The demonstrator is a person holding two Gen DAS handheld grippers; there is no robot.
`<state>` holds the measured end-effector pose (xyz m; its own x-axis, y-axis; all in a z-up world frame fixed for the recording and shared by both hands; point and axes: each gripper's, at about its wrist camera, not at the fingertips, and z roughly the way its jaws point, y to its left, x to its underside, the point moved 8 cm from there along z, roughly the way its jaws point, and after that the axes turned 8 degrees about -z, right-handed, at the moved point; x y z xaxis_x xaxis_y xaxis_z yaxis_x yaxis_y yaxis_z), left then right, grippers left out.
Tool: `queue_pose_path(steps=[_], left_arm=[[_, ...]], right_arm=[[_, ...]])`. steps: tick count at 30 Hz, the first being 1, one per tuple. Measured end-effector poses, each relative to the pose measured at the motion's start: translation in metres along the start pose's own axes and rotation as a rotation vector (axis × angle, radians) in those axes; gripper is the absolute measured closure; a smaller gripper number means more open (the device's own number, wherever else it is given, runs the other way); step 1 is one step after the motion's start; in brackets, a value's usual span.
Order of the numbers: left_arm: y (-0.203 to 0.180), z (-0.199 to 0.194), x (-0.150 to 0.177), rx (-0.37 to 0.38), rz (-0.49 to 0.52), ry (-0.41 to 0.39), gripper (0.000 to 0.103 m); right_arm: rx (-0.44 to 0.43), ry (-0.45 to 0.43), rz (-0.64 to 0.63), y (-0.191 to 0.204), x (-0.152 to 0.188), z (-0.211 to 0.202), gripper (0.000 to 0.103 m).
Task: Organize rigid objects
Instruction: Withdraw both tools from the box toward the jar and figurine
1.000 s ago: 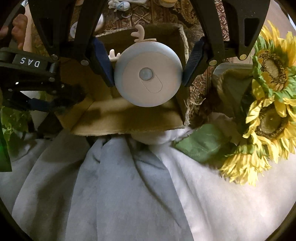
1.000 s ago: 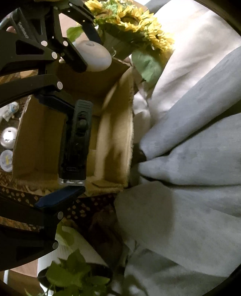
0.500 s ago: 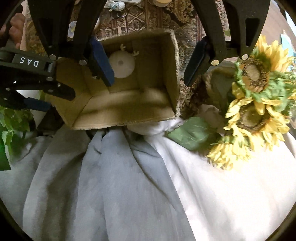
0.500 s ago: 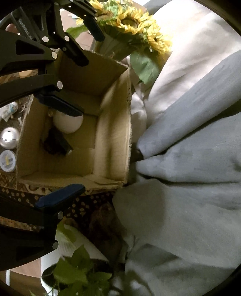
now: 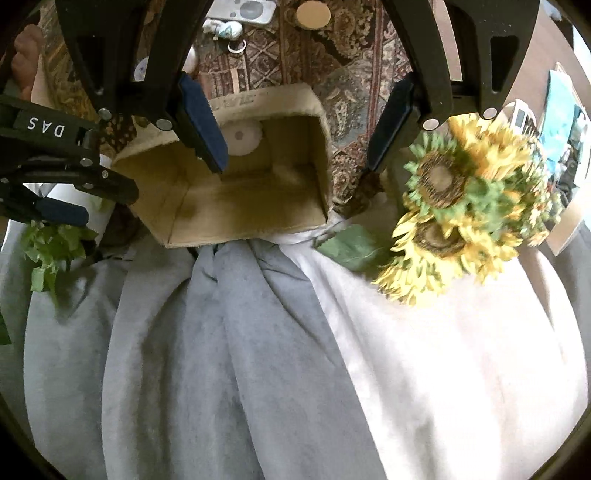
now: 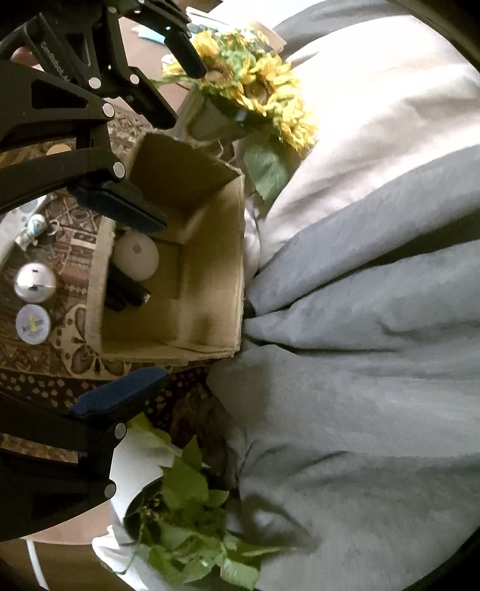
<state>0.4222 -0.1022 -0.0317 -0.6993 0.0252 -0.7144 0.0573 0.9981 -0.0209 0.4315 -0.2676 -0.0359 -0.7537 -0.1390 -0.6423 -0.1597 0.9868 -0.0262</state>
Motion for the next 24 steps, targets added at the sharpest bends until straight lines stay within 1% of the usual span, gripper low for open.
queue_pose_path(steps=[5, 13, 16, 24], left_arm=[[0.014, -0.018, 0.014, -0.023, -0.031, -0.027, 0.025], [0.036, -0.045, 0.039, -0.080, -0.045, -0.063, 0.023], [0.043, -0.049, 0.051, -0.092, -0.058, -0.059, 0.023], [0.055, -0.049, 0.089, -0.106, -0.080, -0.003, 0.023]], right_arm=[[0.003, -0.031, -0.028, 0.017, 0.007, -0.017, 0.026], [-0.030, -0.031, -0.058, 0.045, 0.023, -0.024, 0.026], [-0.047, -0.035, -0.065, 0.056, 0.030, -0.025, 0.026], [-0.096, -0.027, -0.081, 0.079, 0.060, -0.021, 0.026]])
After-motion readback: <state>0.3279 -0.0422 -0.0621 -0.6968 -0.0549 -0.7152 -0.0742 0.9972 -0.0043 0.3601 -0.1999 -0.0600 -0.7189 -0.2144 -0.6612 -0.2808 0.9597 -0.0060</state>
